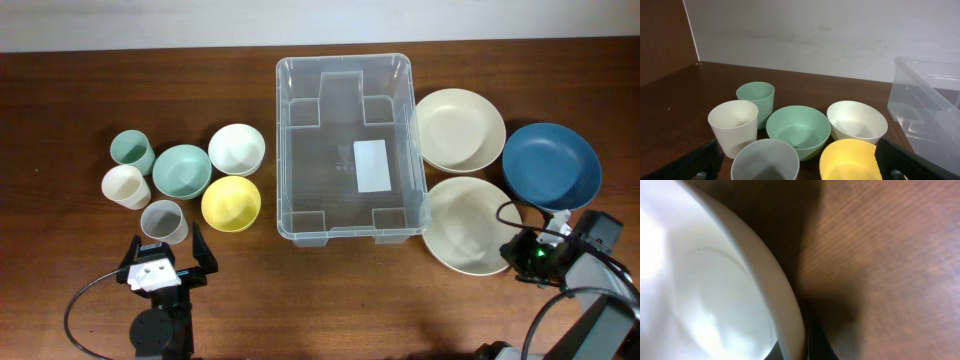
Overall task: Pack container
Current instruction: 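Lift the cream plate with the right gripper and lower it into the bin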
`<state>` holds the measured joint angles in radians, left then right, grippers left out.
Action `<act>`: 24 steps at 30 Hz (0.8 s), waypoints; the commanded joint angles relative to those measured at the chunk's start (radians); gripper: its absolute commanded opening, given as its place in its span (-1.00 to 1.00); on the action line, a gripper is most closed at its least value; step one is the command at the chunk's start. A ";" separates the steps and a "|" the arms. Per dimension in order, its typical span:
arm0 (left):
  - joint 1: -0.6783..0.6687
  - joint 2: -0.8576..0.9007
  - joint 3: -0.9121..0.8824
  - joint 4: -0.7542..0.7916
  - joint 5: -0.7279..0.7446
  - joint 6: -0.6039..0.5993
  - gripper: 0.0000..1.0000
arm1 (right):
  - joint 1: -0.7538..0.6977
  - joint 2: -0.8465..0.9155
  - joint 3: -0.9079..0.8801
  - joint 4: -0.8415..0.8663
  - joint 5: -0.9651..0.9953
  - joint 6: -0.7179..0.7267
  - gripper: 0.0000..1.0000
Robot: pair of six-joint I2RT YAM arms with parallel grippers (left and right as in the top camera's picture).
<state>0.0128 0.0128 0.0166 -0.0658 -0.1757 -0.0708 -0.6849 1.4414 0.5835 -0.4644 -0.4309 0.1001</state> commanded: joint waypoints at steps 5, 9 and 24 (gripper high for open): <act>0.002 -0.008 -0.008 0.002 -0.004 0.013 0.99 | -0.091 -0.237 0.036 -0.070 -0.047 -0.010 -0.92; 0.002 -0.008 -0.008 0.002 -0.004 0.013 0.99 | -0.130 -0.325 0.036 -0.084 -0.102 -0.010 -0.92; 0.002 -0.008 -0.008 0.002 -0.004 0.013 0.99 | -0.142 -0.469 0.122 -0.014 -0.489 0.057 -0.92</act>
<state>0.0128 0.0128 0.0166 -0.0658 -0.1761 -0.0708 -0.8253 0.9924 0.6239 -0.4908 -0.8051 0.1101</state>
